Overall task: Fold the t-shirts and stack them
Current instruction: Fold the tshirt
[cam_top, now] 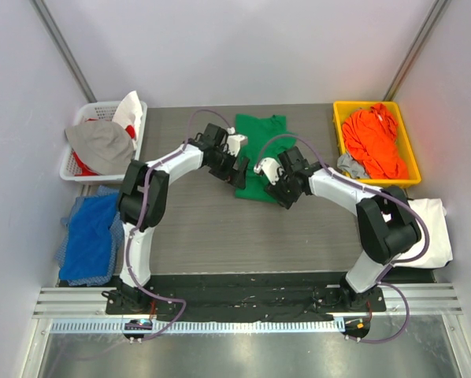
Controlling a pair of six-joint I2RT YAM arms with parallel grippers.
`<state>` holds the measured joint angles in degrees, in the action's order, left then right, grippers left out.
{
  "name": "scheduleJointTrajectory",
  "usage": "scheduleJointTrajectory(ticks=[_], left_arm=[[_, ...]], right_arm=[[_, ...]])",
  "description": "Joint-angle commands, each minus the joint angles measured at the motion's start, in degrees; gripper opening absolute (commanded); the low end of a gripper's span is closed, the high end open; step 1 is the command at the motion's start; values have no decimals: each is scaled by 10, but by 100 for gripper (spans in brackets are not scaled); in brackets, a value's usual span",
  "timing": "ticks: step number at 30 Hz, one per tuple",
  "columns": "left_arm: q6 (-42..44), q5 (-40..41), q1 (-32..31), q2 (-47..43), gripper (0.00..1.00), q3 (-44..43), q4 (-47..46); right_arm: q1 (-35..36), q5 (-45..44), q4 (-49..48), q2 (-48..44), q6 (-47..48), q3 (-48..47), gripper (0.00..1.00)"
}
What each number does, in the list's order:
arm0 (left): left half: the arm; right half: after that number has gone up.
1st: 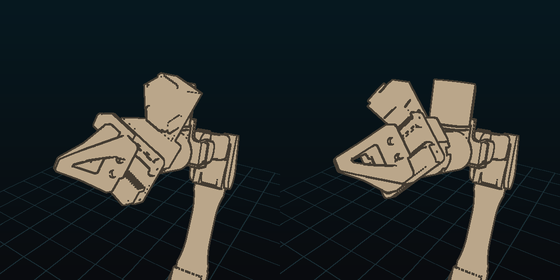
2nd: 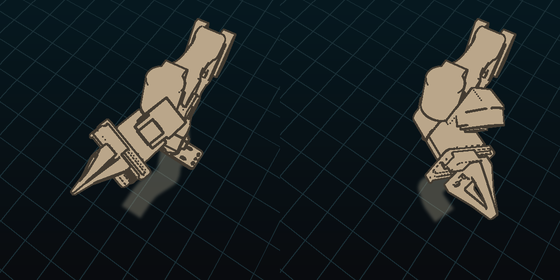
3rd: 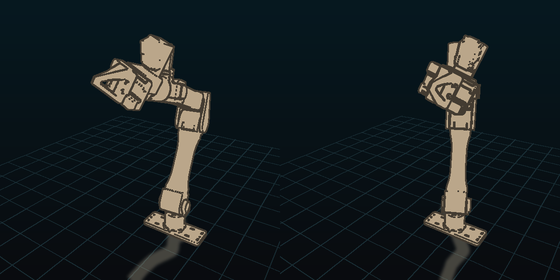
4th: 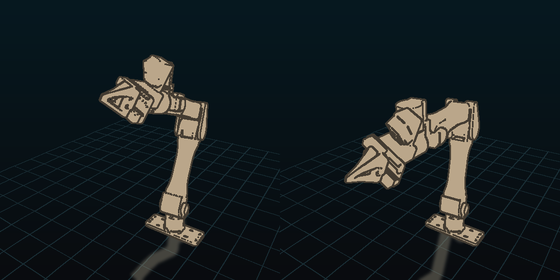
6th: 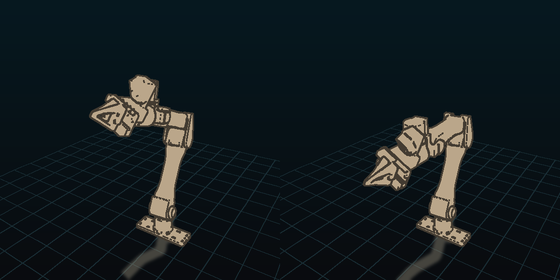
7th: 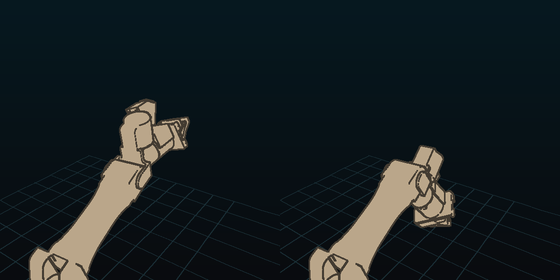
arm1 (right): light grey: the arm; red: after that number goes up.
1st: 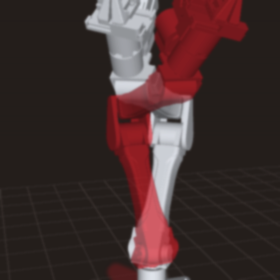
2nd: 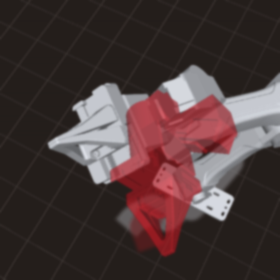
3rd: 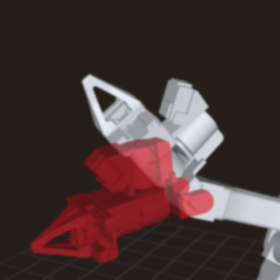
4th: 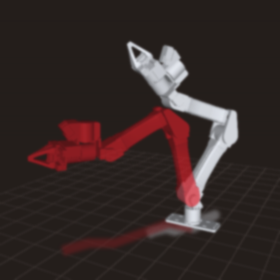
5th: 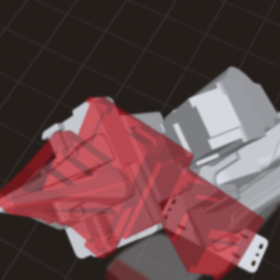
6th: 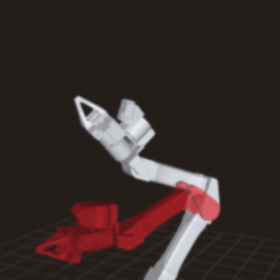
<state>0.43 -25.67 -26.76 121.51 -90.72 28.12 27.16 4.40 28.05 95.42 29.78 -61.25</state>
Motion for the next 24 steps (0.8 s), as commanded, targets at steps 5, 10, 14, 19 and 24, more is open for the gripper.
scheduleJointTrajectory(ticks=[5, 10, 14, 19, 24], left_arm=[[-2, -15, -15, 24, 95, -31, 6], [-2, -18, -28, 30, 95, -32, 7], [-16, -22, -32, 26, 95, -15, 8], [-7, -11, -33, 14, 90, 14, 3], [-7, -15, -32, 21, 79, 16, 4]], right_arm=[[1, 16, -25, 32, -3, -23, 53], [1, 20, -35, 48, -3, -27, 52], [0, 19, -41, 56, -2, -33, 51], [1, 15, -42, 60, 3, -43, 50], [0, 15, -43, 71, 5, -54, 50]])
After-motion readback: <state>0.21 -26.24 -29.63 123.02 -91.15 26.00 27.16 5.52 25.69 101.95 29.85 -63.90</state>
